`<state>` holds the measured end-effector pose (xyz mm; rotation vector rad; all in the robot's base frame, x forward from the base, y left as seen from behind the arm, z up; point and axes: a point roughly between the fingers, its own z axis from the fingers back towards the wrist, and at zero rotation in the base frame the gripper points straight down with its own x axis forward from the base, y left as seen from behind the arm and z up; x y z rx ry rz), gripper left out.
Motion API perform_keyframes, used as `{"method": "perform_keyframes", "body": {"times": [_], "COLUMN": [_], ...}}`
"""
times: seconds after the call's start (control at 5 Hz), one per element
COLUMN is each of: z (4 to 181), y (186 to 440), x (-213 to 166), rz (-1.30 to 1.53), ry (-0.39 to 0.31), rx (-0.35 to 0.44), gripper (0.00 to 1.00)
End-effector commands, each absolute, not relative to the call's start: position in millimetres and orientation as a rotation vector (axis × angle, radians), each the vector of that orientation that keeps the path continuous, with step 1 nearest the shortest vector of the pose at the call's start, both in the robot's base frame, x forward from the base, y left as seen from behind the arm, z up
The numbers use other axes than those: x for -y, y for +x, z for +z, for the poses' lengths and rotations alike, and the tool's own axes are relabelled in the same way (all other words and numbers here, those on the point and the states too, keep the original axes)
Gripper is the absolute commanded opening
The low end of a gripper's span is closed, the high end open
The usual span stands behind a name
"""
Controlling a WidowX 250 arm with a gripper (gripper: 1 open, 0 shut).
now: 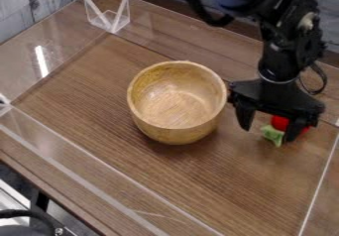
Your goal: Move the red fruit to the right side of the table
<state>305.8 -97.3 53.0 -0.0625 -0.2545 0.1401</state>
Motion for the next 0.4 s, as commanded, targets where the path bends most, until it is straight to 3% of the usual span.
{"method": "perform_keyframes", "body": {"times": [0.0,0.2], "z": [86.6,97.8], "y": [318.0,324.9], "x": [101.2,108.8], "rz": [0.125,0.169], "ry": [-0.094,-0.09], "rx": [0.343,0.366], "gripper": [1.0,1.0]}}
